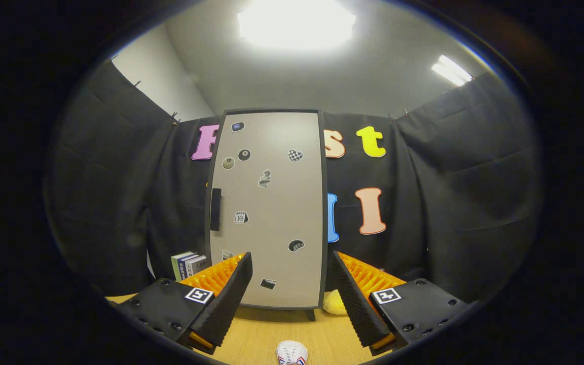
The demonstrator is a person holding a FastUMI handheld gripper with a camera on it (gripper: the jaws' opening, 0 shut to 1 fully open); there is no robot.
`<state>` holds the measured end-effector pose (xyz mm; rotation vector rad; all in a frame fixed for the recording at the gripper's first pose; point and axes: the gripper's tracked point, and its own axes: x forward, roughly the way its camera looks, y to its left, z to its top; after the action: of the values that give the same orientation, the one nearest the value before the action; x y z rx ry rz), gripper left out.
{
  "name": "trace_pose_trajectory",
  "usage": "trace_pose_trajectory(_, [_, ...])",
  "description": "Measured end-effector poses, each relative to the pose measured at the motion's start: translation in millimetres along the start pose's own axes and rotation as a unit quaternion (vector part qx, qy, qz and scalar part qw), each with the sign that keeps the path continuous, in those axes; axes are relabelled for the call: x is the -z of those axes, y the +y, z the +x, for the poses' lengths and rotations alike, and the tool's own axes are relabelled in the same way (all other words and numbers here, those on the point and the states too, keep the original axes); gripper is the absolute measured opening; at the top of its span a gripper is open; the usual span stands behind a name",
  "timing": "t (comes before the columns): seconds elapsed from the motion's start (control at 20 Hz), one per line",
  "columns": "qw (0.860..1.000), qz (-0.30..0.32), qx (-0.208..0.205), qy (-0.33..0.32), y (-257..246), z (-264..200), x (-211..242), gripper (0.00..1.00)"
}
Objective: Open the shoe cabinet door, grab the shoes and put them into the shoe cabinet, then close the shoe cabinet door.
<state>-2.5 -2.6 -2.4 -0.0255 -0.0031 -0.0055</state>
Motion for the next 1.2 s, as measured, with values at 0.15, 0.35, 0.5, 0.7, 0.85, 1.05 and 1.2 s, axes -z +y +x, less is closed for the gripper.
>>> trace_pose_trajectory(0.15, [1.000, 0.007, -0.005, 0.001, 7, 7, -2, 0.98])
trace_pose_trajectory(0.35, [1.000, 0.014, -0.012, -0.005, 23, 32, -11, 0.98])
trace_pose_trajectory(0.5, [0.999, 0.032, -0.032, -0.003, 45, 57, -15, 0.98])
trace_pose_trajectory(0.7, [0.998, 0.036, -0.059, -0.005, 74, 94, -23, 0.98])
trace_pose_trajectory(0.85, [0.996, 0.037, -0.080, -0.005, 97, 126, -25, 0.98])
trace_pose_trajectory(1.05, [0.994, 0.046, -0.104, -0.001, 128, 168, -30, 0.98])
trace_pose_trajectory(1.2, [0.992, 0.045, -0.118, -0.007, 152, 197, -35, 0.98])
